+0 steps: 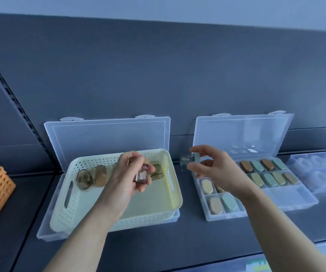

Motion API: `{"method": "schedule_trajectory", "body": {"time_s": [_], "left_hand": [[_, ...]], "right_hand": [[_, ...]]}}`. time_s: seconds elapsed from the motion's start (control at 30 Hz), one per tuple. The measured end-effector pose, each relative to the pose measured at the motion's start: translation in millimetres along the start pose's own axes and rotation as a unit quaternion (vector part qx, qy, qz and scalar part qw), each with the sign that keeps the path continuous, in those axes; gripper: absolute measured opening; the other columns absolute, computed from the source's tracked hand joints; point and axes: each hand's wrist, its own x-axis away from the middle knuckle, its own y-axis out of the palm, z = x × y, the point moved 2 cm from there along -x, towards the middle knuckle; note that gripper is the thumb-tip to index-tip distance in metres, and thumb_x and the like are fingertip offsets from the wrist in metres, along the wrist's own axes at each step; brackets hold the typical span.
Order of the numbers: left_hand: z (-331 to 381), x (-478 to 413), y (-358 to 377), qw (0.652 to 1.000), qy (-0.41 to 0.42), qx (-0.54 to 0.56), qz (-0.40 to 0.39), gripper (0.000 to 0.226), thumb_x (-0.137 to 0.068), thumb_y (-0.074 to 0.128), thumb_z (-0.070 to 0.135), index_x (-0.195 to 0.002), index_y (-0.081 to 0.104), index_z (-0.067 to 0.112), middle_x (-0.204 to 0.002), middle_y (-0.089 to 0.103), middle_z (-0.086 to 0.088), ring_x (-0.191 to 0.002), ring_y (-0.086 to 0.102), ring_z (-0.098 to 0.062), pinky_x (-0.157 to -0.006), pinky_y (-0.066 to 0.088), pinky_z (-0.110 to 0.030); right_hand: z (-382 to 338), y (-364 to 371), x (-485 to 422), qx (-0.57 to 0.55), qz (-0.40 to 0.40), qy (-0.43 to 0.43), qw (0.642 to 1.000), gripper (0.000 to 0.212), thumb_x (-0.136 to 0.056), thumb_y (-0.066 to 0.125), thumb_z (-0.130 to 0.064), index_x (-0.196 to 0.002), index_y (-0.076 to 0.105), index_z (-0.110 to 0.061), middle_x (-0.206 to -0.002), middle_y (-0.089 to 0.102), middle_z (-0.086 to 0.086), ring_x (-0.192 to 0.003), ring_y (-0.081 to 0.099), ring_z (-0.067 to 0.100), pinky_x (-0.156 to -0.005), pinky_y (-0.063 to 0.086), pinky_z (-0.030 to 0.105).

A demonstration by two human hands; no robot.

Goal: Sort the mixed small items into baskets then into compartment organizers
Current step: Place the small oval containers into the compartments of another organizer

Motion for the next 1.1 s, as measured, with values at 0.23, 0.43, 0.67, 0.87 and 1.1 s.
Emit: {"method": "schedule_trajectory", "body": {"time_s": [0.23,0.43,0.67,0.87,1.1], "left_hand": [[-29,-10,103,0.996,-0.030,-0.040,-0.071,0.042,-0.082,0.062,0.030,-0.121,0.059,0.015,-0.107,0.069,-0.007,-0.099,0.066,-0.017,-0.089,0.051,-0.032],[-78,-21,171,0.959,0.001,-0.268,-0.088,0.042,-0.072,0.082,0.015,-0.105,0.062,0.033,-0.102,0.069,0.012,-0.096,0.065,-0.005,-0.088,0.050,-0.021],[-129,-29,210,0.865,0.054,-0.493,-0.082,0.056,-0.066,0.086,0.030,-0.117,0.061,0.031,-0.112,0.057,0.013,-0.103,0.050,-0.008,-0.089,0.043,-0.023],[-141,-30,217,0.809,0.035,-0.583,-0.073,0.056,-0.072,0.080,0.038,-0.123,0.058,0.033,-0.111,0.054,0.013,-0.103,0.042,-0.014,-0.087,0.038,-0.029],[-143,-25,215,0.810,0.008,-0.578,-0.095,0.069,-0.077,0.077,0.038,-0.138,0.047,0.028,-0.131,0.046,0.012,-0.121,0.038,-0.013,-0.104,0.032,-0.030]], "right_hand": [[60,-88,25,0.006,0.053,0.037,0.998,0.024,-0.086,0.065,-0.019,-0.109,0.063,-0.027,-0.097,0.067,0.003,-0.068,0.068,0.010,-0.064,0.050,0.024],[110,-143,35,0.016,0.061,0.041,0.997,0.029,-0.086,0.060,-0.010,-0.100,0.064,-0.035,-0.098,0.069,0.007,-0.078,0.071,0.018,-0.086,0.056,0.043],[148,-165,41,0.071,0.031,0.029,0.997,0.037,-0.084,0.065,-0.018,-0.117,0.058,-0.034,-0.101,0.068,0.011,-0.086,0.064,0.039,-0.064,0.054,0.038],[160,-165,40,0.140,0.009,0.004,0.990,0.043,-0.075,0.078,-0.024,-0.114,0.060,-0.019,-0.101,0.064,-0.006,-0.085,0.063,0.012,-0.072,0.054,0.018],[166,-146,32,0.249,-0.049,-0.062,0.965,0.044,-0.078,0.072,-0.023,-0.120,0.059,-0.018,-0.109,0.059,-0.004,-0.090,0.055,0.010,-0.083,0.046,0.021]]}}
